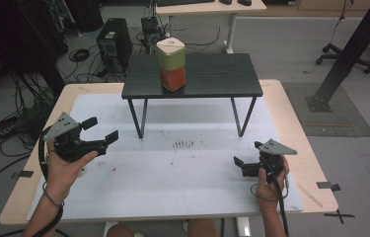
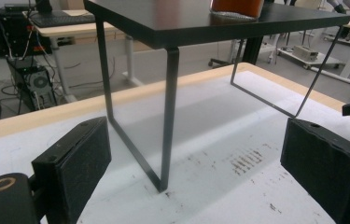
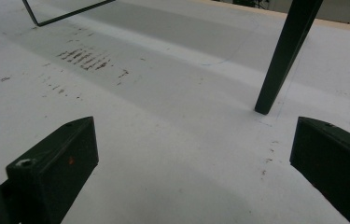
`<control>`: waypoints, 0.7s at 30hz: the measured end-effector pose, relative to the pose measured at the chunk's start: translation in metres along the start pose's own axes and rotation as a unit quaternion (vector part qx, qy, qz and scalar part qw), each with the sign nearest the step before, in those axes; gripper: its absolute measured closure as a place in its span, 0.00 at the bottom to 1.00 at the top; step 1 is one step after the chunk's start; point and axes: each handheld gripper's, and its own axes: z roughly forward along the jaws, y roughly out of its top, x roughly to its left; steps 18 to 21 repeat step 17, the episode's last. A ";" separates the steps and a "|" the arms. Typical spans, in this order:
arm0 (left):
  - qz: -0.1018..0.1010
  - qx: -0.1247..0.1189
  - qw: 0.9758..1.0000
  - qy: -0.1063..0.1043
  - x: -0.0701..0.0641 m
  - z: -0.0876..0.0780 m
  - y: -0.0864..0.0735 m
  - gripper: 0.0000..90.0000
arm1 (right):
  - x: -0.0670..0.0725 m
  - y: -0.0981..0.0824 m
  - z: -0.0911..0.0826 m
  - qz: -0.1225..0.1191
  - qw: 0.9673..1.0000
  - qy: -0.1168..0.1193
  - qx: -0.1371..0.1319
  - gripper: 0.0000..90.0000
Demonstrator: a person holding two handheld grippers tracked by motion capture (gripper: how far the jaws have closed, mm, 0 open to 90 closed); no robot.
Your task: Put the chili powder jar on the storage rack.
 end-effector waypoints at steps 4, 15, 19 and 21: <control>0.002 0.006 1.000 -0.001 0.001 0.004 -0.003 0.10 | 0.000 0.000 0.000 -0.002 1.000 0.000 -0.001 0.01; 0.001 0.013 1.000 -0.011 -0.002 0.015 -0.011 0.09 | 0.001 0.000 -0.003 -0.005 1.000 -0.009 -0.018 0.00; -0.001 0.014 1.000 -0.012 -0.003 0.016 -0.012 0.09 | 0.001 0.000 -0.003 -0.004 1.000 -0.010 -0.021 0.00; -0.001 0.014 1.000 -0.012 -0.003 0.016 -0.012 0.09 | 0.001 0.000 -0.003 -0.004 1.000 -0.010 -0.021 0.00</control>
